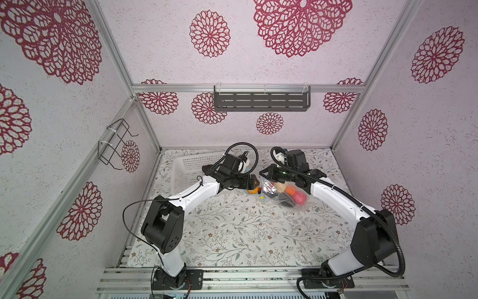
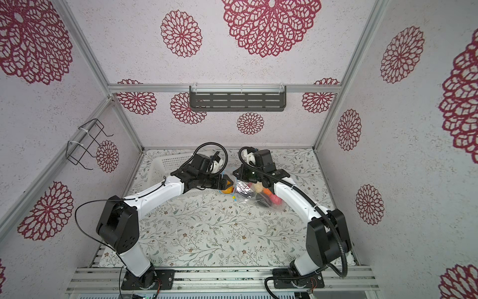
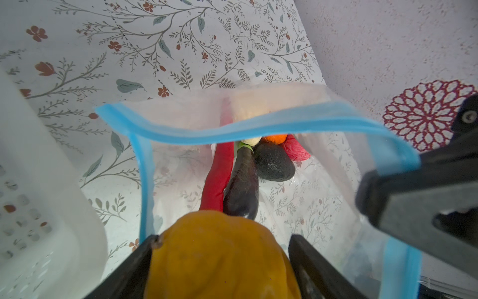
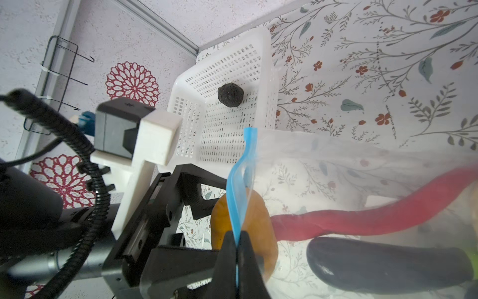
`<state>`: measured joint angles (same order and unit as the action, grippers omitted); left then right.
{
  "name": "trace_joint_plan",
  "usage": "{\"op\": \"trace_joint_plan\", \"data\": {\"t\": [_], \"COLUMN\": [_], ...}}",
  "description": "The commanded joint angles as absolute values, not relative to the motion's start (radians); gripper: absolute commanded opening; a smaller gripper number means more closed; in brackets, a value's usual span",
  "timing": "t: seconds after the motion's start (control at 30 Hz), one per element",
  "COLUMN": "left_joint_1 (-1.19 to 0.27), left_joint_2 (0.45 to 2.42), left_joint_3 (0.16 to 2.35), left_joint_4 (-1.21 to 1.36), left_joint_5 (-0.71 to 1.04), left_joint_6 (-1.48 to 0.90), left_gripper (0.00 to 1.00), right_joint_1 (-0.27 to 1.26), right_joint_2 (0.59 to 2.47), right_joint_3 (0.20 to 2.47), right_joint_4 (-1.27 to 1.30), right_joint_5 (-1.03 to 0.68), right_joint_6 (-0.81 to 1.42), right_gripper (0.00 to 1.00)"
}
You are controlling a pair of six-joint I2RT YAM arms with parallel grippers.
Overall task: Place the food in the zip-top bag and seal the zipper
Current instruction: 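Lower the potato into the bag mouth and open the left gripper, then move the left gripper over the basket above the dark round vegetable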
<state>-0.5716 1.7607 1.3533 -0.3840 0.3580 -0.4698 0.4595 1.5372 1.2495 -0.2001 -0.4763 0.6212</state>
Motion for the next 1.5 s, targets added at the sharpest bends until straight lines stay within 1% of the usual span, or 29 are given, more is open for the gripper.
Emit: {"op": "trace_joint_plan", "data": {"t": [0.0,0.07,0.17,0.37,0.6,0.77,0.93,1.07,1.27,1.47], "left_joint_1": [-0.578,-0.578,-0.579,-0.577,-0.566,-0.547,-0.495,-0.443,-0.324,-0.231], "left_joint_2": [1.761,1.759,1.759,1.756,1.706,1.665,1.643,1.636,1.741,1.842], "left_joint_3": [1.376,1.376,1.378,1.378,1.355,1.364,1.374,1.388,1.508,1.616], "left_joint_4": [-0.390,-0.390,-0.391,-0.391,-0.352,-0.406,-0.489,-0.528,-0.664,-0.702], "left_joint_5": [0.361,0.362,0.364,0.365,0.351,0.250,0.128,0.113,0.084,0.092], "left_joint_6": [-0.448,-0.444,-0.443,-0.452,-0.485,-0.494,-0.516,-0.481,-0.429,-0.426], "left_gripper": [0.85,0.92,0.97,0.97,0.96,0.94,0.93,0.94,0.97,1.00], "right_joint_1": [0.453,0.450,0.450,0.448,0.445,0.443,0.441,0.438,0.437,0.436], "right_joint_2": [1.513,1.513,1.513,1.514,1.511,1.506,1.502,1.499,1.506,1.504], "right_joint_3": [1.285,1.289,1.290,1.286,1.278,1.265,1.247,1.244,1.246,1.247], "right_joint_4": [-0.195,-0.195,-0.195,-0.193,-0.192,-0.178,-0.164,-0.163,-0.160,-0.163], "right_joint_5": [-0.485,-0.485,-0.487,-0.486,-0.487,-0.488,-0.492,-0.496,-0.502,-0.502], "right_joint_6": [0.620,0.621,0.621,0.621,0.620,0.624,0.629,0.629,0.631,0.631], "right_gripper": [0.00,0.00,0.00,0.00,0.00,0.00,0.00,0.00,0.00,0.00]}}
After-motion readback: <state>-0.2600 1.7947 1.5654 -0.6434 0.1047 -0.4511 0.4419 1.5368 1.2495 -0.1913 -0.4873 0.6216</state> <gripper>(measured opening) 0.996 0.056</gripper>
